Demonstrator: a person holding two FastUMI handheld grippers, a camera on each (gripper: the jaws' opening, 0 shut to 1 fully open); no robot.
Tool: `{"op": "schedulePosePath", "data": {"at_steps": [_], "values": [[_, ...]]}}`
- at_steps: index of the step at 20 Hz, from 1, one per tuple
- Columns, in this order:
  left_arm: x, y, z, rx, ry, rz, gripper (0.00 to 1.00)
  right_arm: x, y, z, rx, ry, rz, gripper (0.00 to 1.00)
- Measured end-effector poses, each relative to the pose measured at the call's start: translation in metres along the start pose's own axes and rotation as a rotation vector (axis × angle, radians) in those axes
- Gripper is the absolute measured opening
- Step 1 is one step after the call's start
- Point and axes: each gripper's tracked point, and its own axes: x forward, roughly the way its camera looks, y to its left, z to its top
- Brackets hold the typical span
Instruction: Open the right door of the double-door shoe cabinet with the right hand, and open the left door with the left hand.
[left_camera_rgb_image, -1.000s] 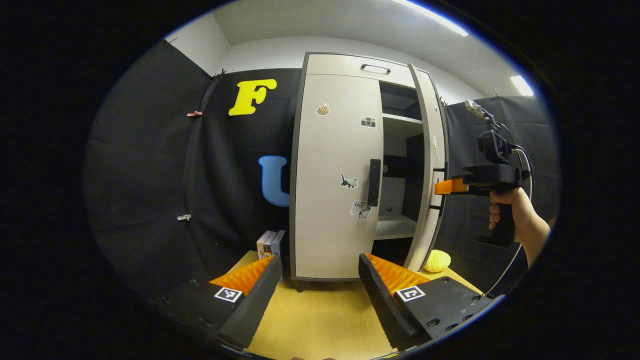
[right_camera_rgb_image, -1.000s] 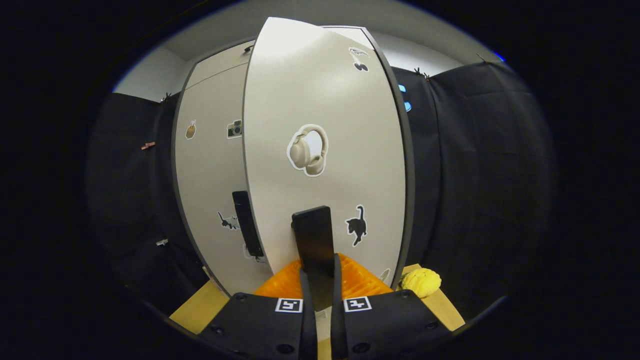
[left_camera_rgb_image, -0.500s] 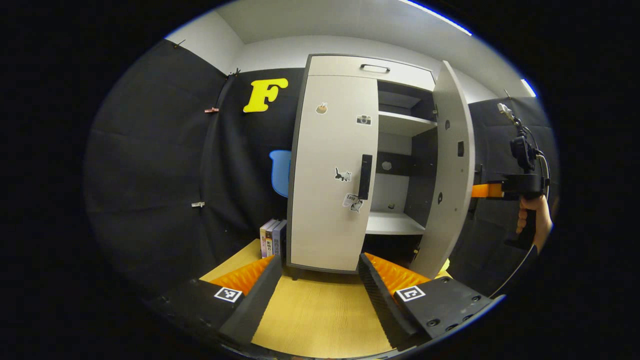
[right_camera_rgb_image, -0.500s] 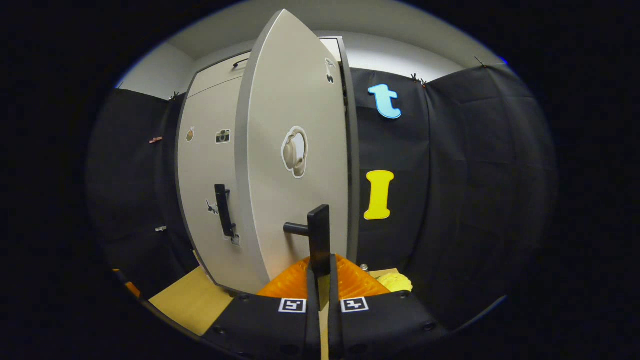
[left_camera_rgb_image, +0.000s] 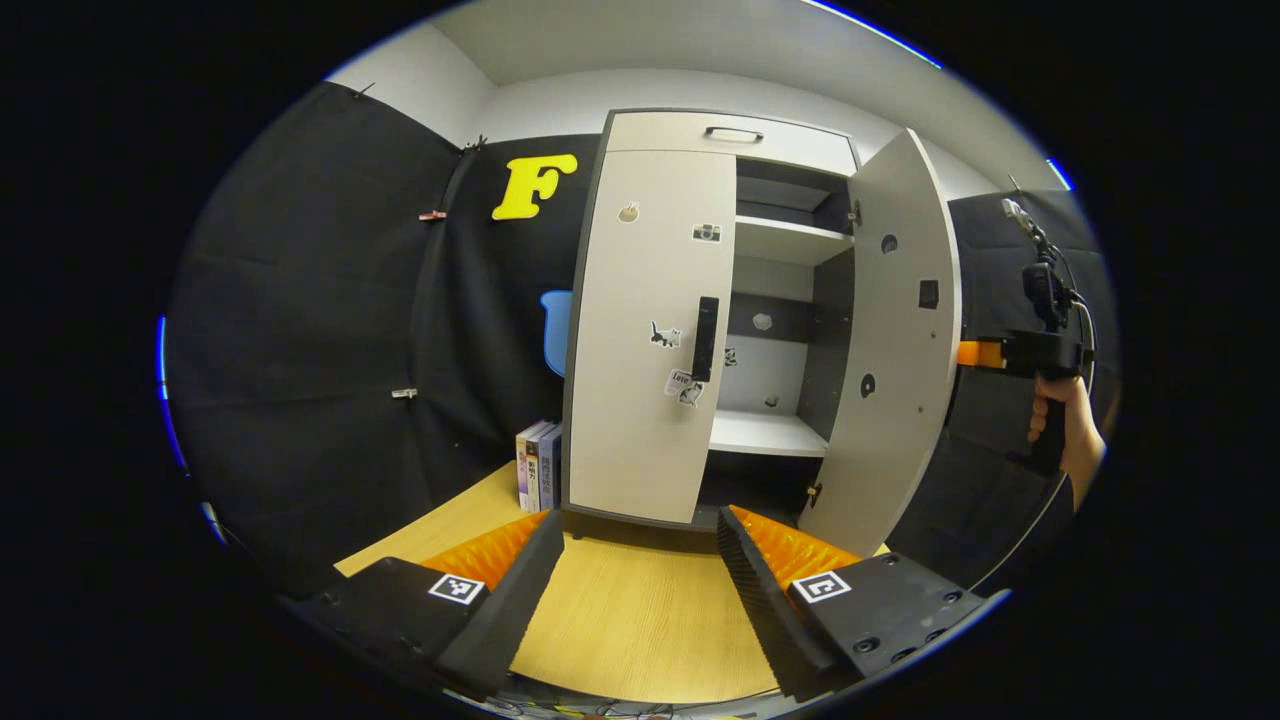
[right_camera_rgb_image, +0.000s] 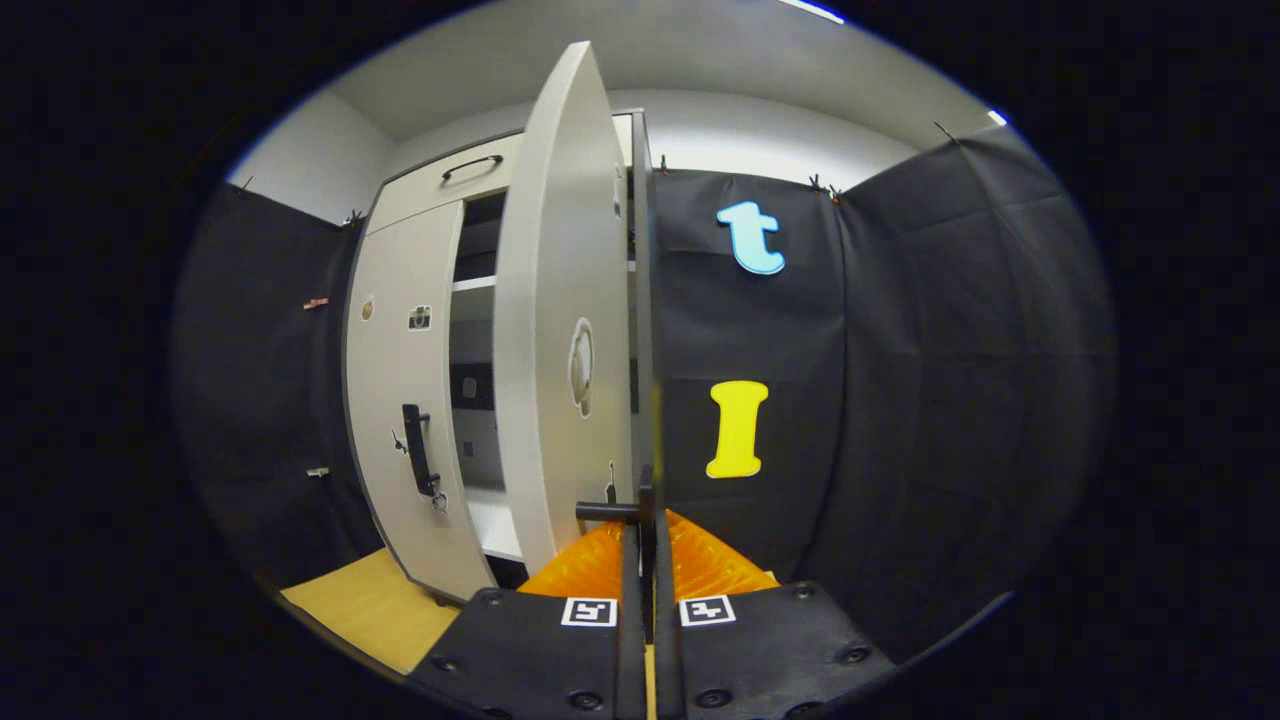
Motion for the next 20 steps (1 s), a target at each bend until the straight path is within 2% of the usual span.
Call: {"op": "schedulePosePath", "data": {"at_steps": [1,2,6,12,18,20], "values": [[-0.003,-0.001,0.002,-0.002,-0.005,0.005,0.96,-0.002,0.004,0.000,0.011,0.003,0.009,0.14],[-0.006,-0.002,0.001,-0.005,-0.008,0.012,0.96,-0.001,0.004,-0.003,0.032,0.015,0.015,0.09],[-0.011,0.002,-0.002,-0.013,-0.005,0.030,0.94,-0.004,0.004,-0.015,0.065,0.044,0.024,0.08],[0.010,0.011,0.005,-0.001,0.005,0.003,0.96,-0.022,0.001,-0.038,0.056,0.094,-0.013,0.08],[0.049,0.018,0.012,0.001,0.011,-0.071,0.96,-0.055,0.004,-0.053,0.045,0.156,-0.072,0.09],[0.061,0.022,0.015,-0.001,0.012,-0.095,0.96,-0.071,0.013,-0.060,0.042,0.179,-0.080,0.25]]}}
